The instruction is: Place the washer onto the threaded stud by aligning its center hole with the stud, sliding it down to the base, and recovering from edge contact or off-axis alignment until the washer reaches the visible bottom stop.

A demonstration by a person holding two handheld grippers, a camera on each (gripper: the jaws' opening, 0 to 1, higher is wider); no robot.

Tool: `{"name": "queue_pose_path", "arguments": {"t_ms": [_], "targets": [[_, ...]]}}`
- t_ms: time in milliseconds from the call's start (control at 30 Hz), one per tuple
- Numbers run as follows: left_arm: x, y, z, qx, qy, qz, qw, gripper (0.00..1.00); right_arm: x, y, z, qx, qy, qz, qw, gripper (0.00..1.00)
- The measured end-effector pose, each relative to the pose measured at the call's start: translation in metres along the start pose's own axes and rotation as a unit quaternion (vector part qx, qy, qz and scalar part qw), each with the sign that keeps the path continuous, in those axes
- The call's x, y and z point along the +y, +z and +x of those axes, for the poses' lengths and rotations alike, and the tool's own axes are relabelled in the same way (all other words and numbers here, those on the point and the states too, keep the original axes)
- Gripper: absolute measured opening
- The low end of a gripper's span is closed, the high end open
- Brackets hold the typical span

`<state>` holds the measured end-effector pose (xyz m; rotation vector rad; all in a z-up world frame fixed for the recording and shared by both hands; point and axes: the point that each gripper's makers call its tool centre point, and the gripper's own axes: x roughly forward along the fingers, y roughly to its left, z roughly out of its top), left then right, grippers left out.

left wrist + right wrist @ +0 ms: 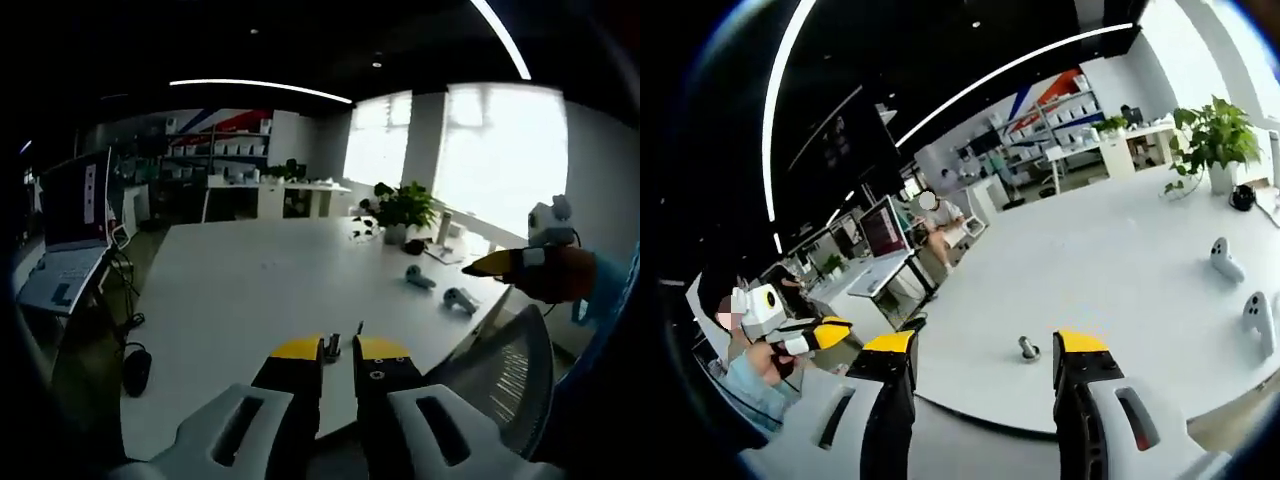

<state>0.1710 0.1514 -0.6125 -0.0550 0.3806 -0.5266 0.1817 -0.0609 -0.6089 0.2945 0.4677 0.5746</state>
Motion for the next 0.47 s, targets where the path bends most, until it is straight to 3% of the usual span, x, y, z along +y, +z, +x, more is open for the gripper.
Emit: {"name": "queue_pose_path", "arguments": {"t_ms": [267, 467], "targets": [[-0.003, -0.005, -0.003, 0.001, 0.003, -0.007, 1.0, 0.09, 0.004, -0.018, 0.005, 0.041, -0.015, -0.105, 0.9935, 0.6], [-0.008, -0.007, -0.003, 0.003, -0.002, -0.008, 1.0, 0.09, 0.013, -0.028, 0.009, 0.049, 0.0, -0.089, 0.9948, 0.61]]}}
